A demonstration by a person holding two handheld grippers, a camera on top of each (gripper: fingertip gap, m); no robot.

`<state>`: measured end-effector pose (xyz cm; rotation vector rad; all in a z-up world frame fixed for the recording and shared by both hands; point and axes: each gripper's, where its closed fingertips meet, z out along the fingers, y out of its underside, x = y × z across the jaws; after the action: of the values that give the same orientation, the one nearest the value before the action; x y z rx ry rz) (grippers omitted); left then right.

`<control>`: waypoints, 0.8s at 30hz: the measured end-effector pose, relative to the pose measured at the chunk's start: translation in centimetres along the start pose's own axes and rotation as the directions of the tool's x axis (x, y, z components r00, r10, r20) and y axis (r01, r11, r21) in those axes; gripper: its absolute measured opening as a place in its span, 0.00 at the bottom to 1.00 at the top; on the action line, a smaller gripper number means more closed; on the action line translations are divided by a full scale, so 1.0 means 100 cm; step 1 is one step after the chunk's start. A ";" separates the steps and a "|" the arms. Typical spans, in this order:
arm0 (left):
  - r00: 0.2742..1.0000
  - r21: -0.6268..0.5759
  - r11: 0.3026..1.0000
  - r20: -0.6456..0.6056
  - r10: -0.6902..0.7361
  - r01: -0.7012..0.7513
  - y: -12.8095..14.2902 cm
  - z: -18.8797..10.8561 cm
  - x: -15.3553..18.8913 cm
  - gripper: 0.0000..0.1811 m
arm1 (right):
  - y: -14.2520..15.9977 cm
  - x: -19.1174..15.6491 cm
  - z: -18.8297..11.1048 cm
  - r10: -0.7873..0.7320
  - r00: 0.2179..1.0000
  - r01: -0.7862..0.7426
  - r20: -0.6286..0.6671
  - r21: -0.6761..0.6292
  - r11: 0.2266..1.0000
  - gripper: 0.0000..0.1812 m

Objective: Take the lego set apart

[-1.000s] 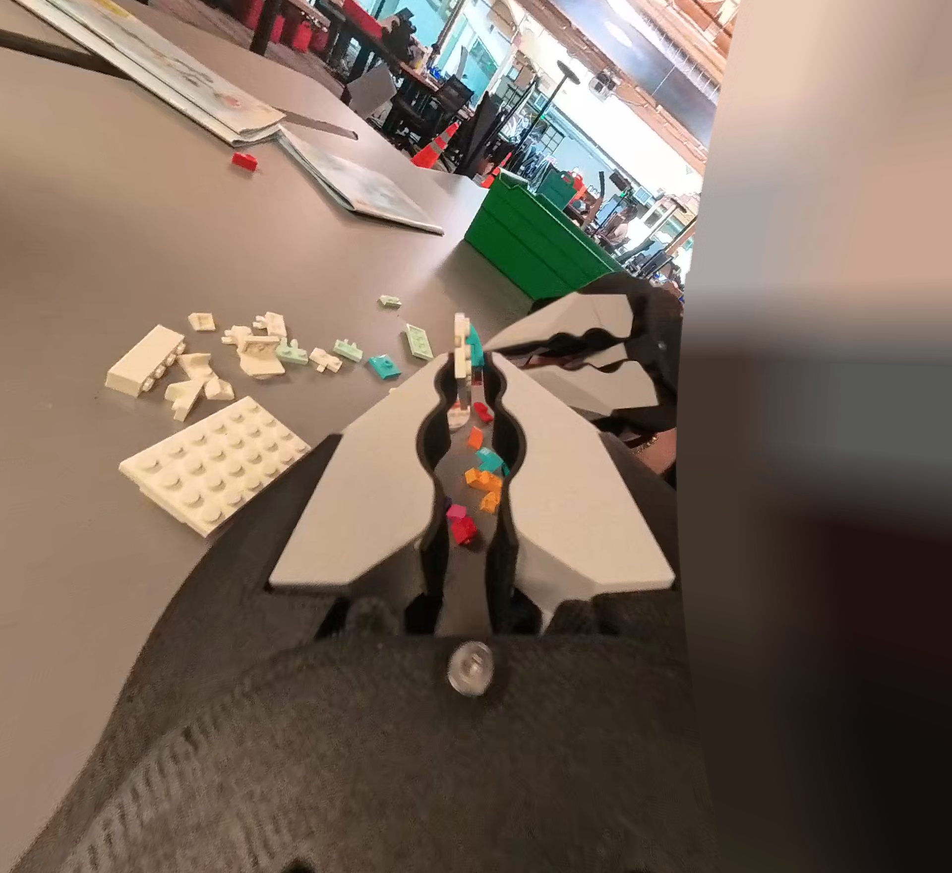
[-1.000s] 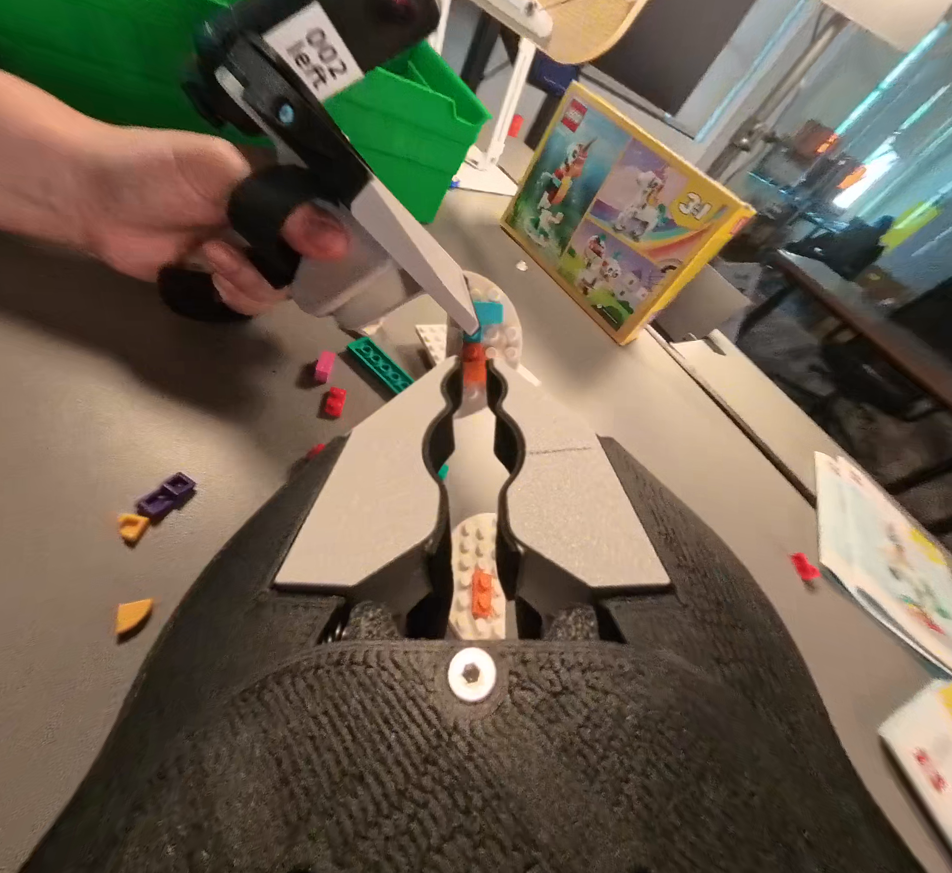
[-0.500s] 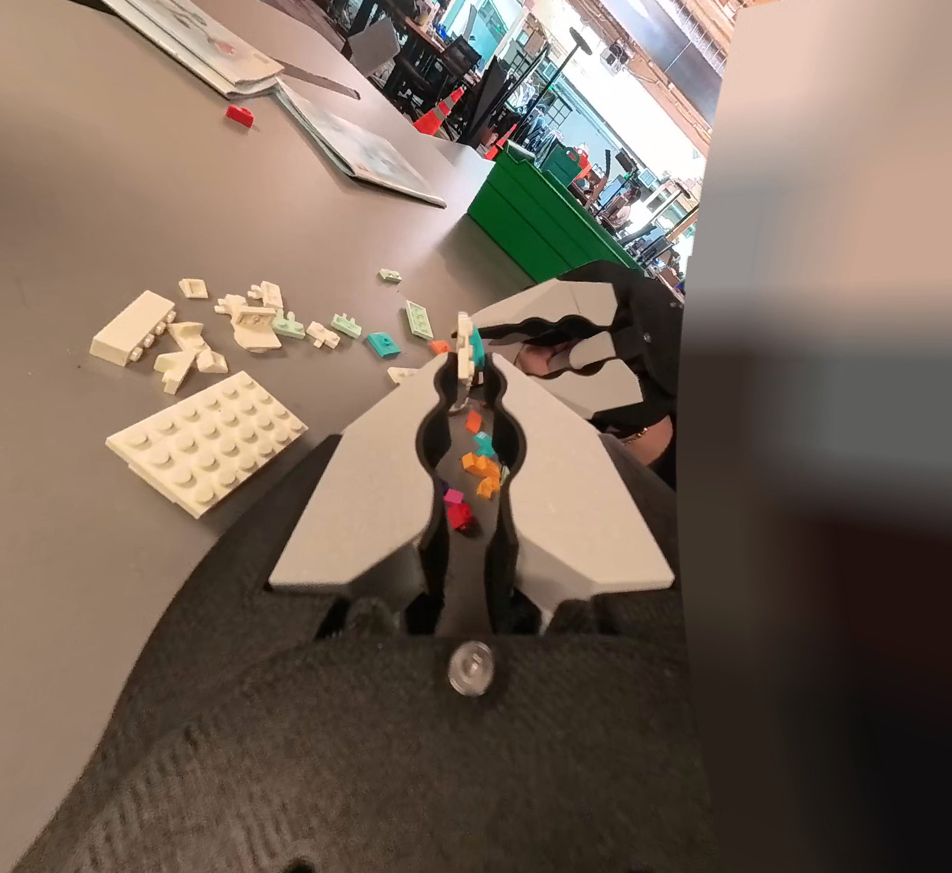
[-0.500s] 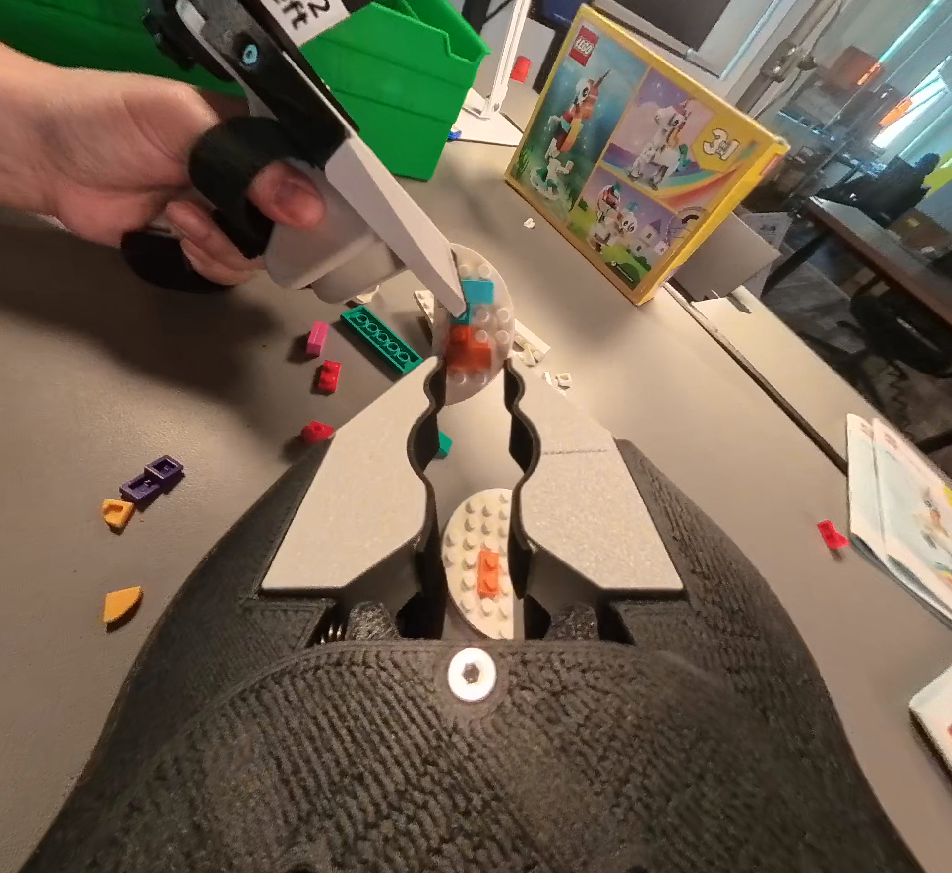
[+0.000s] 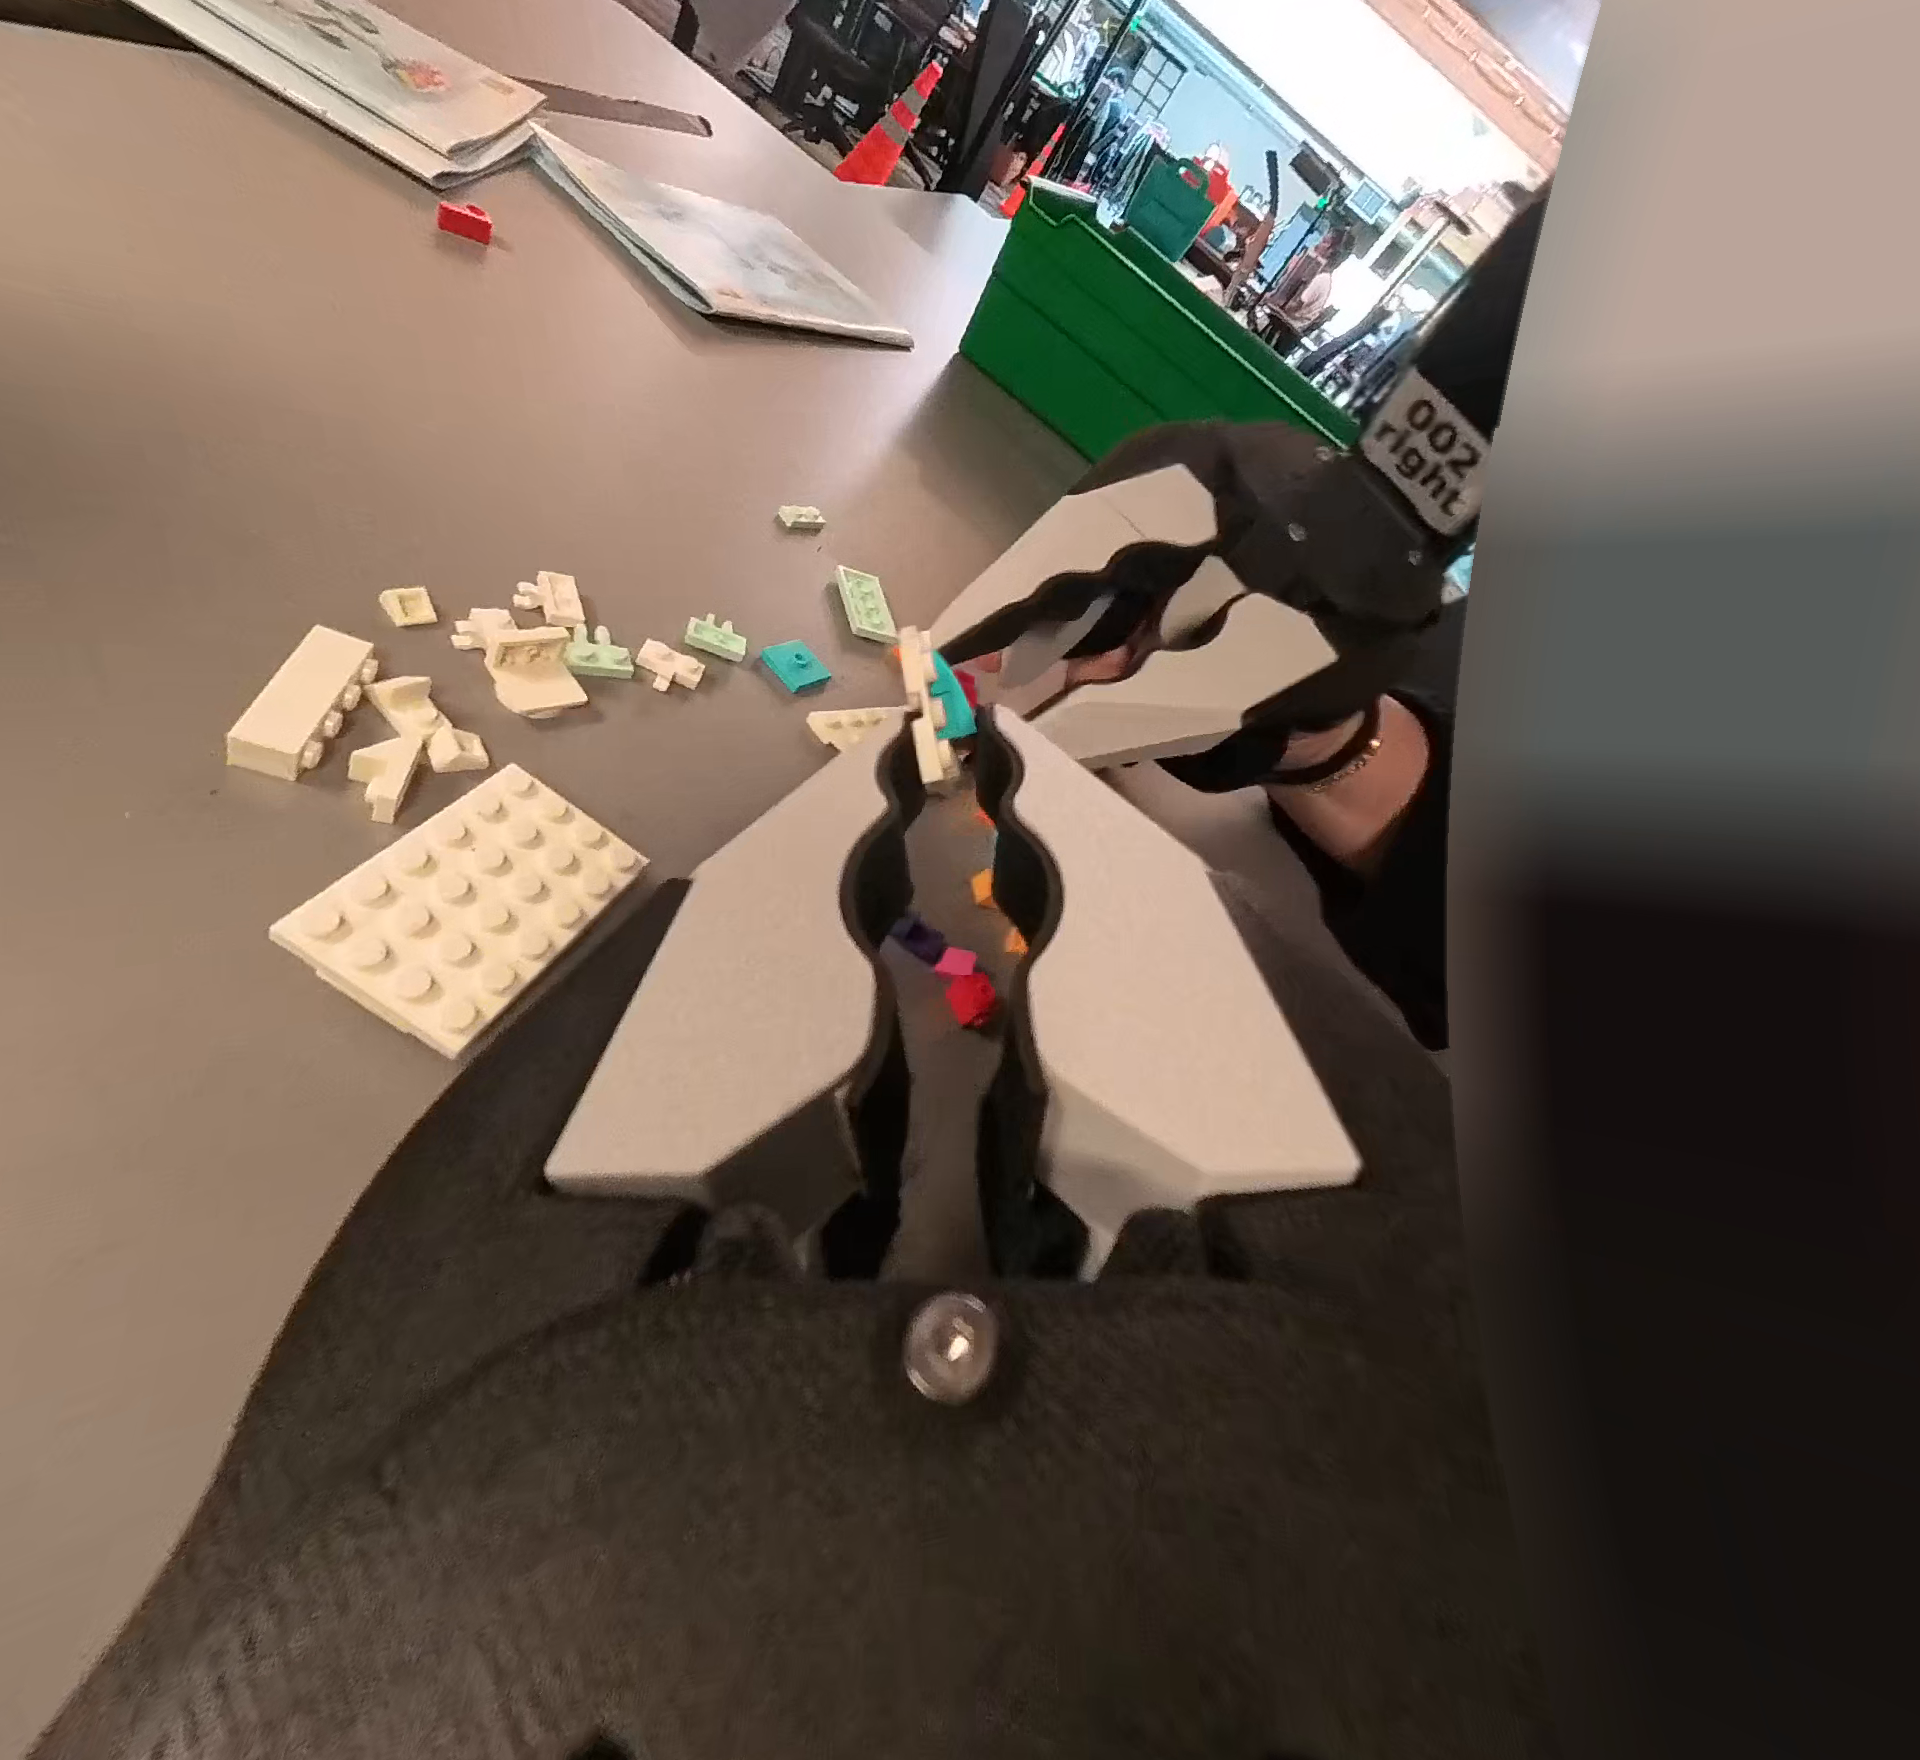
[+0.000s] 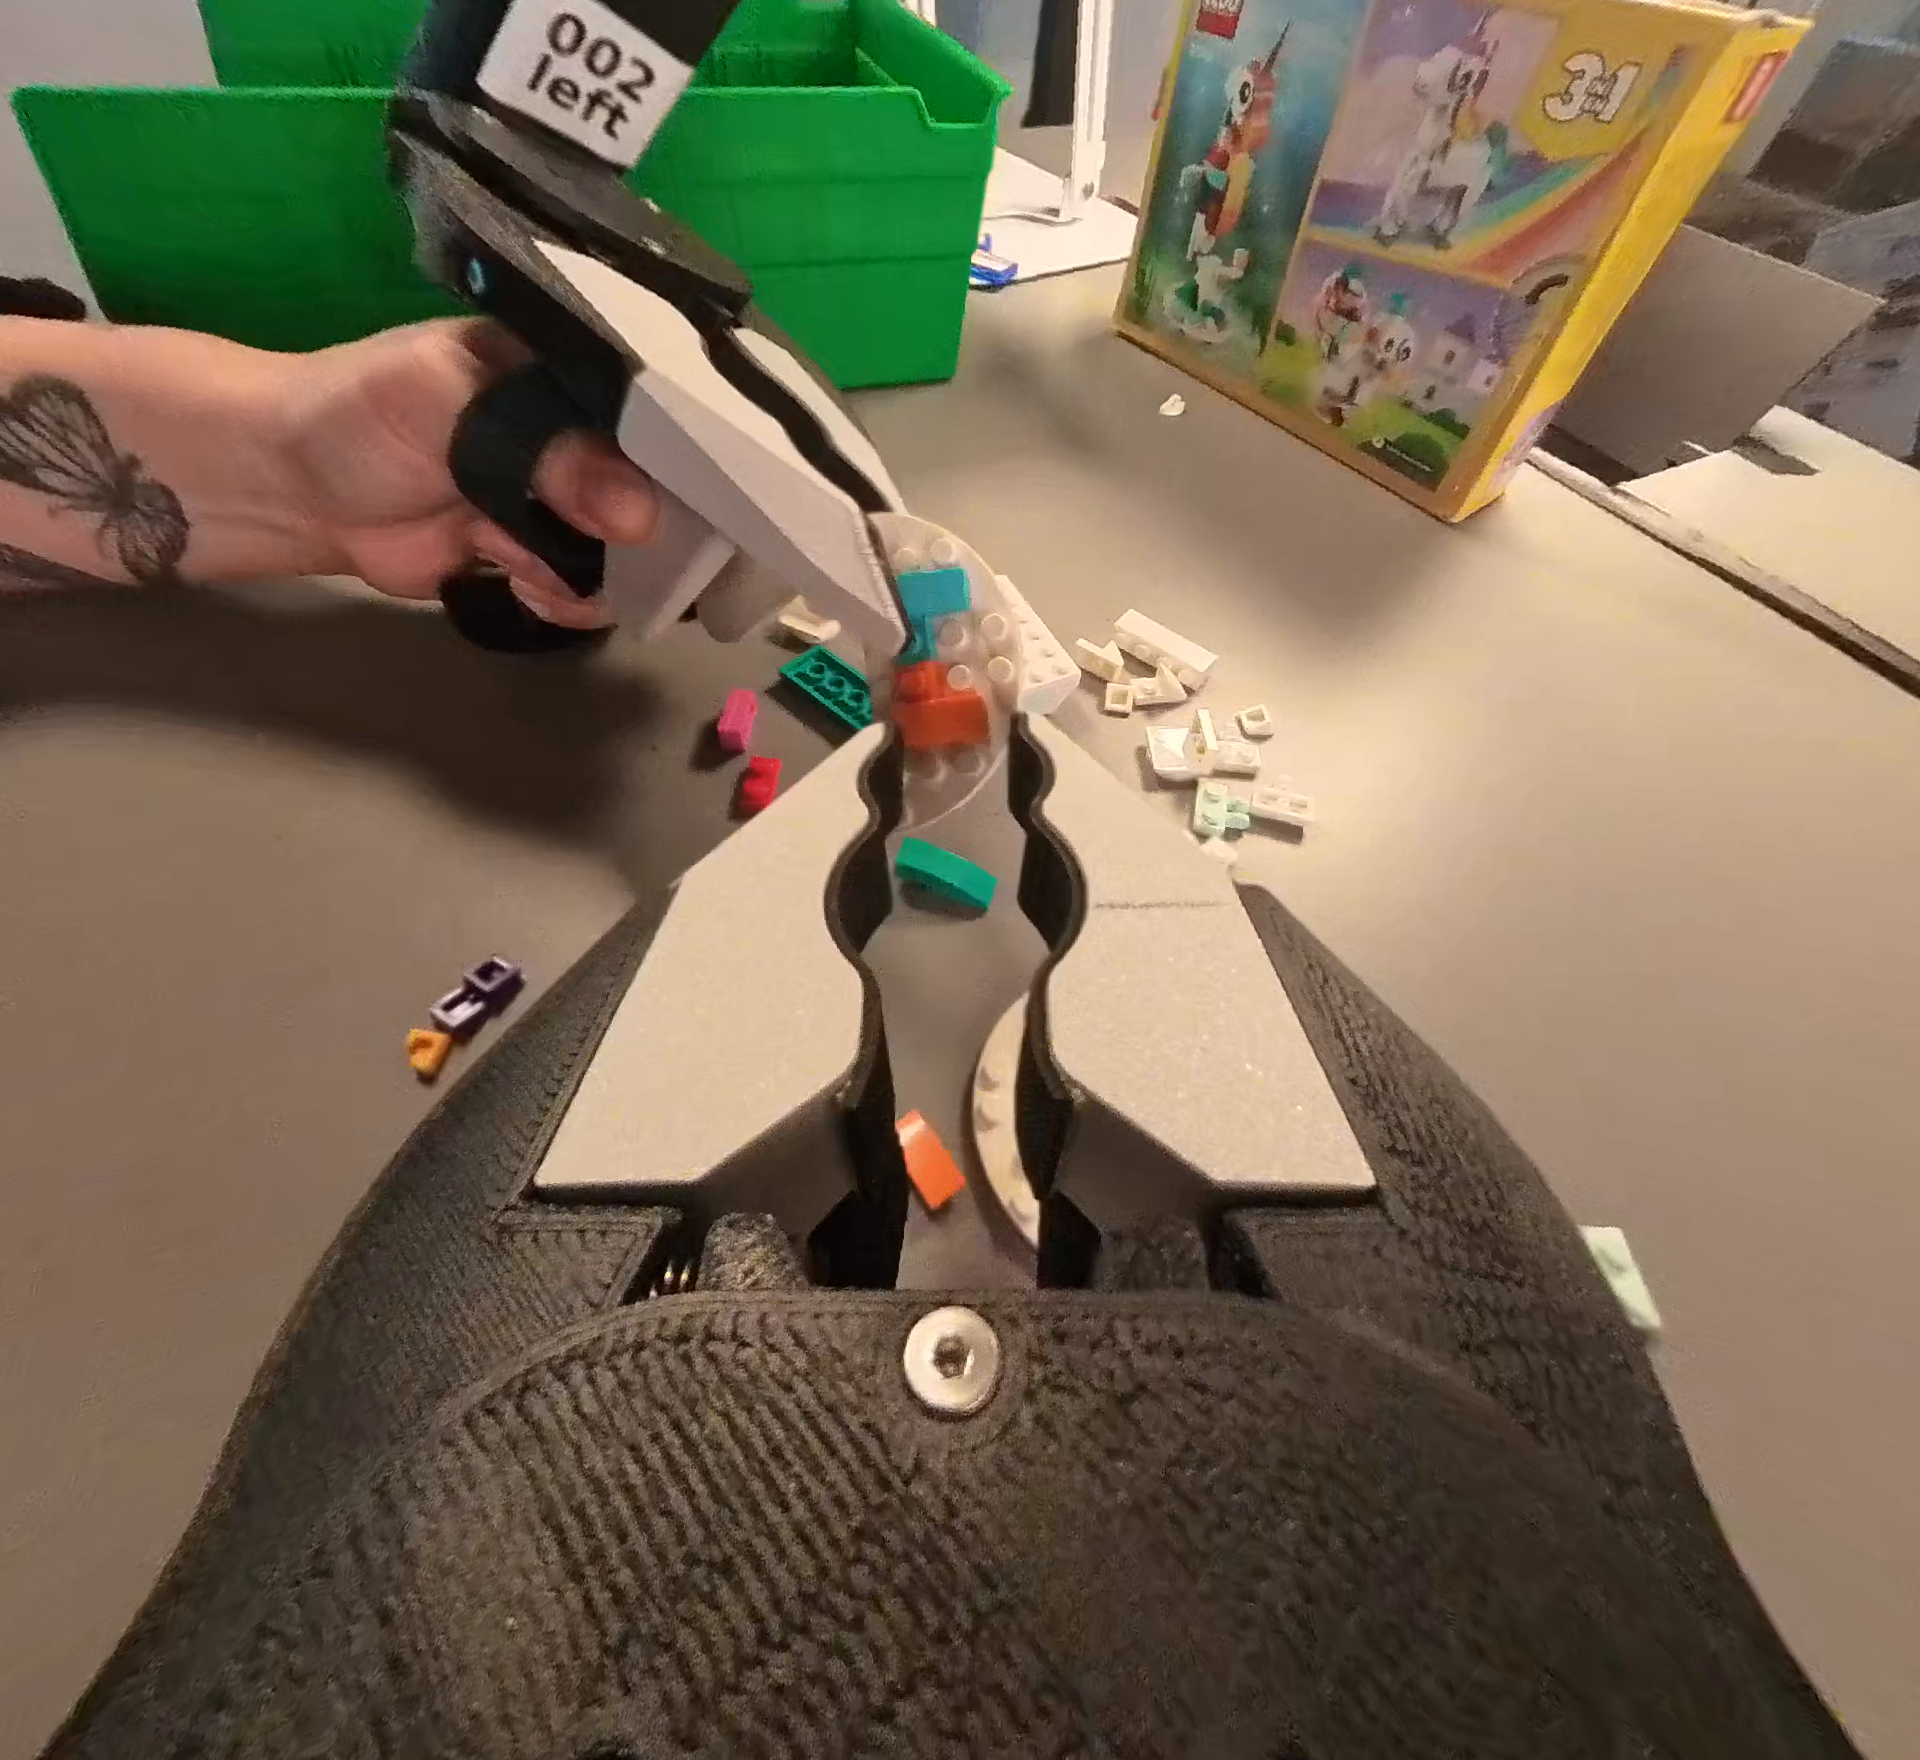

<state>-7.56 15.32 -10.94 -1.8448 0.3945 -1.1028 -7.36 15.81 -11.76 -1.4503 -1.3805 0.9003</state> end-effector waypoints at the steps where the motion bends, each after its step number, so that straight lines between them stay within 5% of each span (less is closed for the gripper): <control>1: 1.000 0.003 1.000 0.011 0.000 0.000 0.000 0.000 -0.002 0.05 | 0.000 0.001 0.001 -0.023 0.999 0.023 -0.028 -0.006 1.000 0.10; 7: 0.998 0.016 1.000 0.060 0.012 -0.013 -0.002 -0.003 -0.008 0.05 | -0.003 0.005 0.007 -0.101 0.983 0.099 -0.156 -0.023 0.995 0.10; 14: 0.999 0.016 1.000 0.043 0.005 -0.006 -0.001 -0.002 -0.006 0.05 | -0.002 0.004 0.001 0.153 0.988 -0.153 0.015 0.005 0.988 0.10; 17: 0.994 0.008 1.000 0.106 0.018 -0.019 -0.002 -0.005 -0.017 0.04 | -0.011 0.001 -0.006 0.293 0.943 -0.307 0.158 0.068 0.949 0.00; 24: 0.994 0.011 1.000 0.108 -0.020 0.019 -0.001 -0.006 -0.020 0.05 | 0.005 0.003 -0.001 0.215 0.973 -0.215 0.087 -0.011 0.976 0.00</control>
<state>-9.11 16.35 -11.79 -1.8933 0.3087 -1.0111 -7.07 16.15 -12.16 -1.6002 -1.3039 1.1127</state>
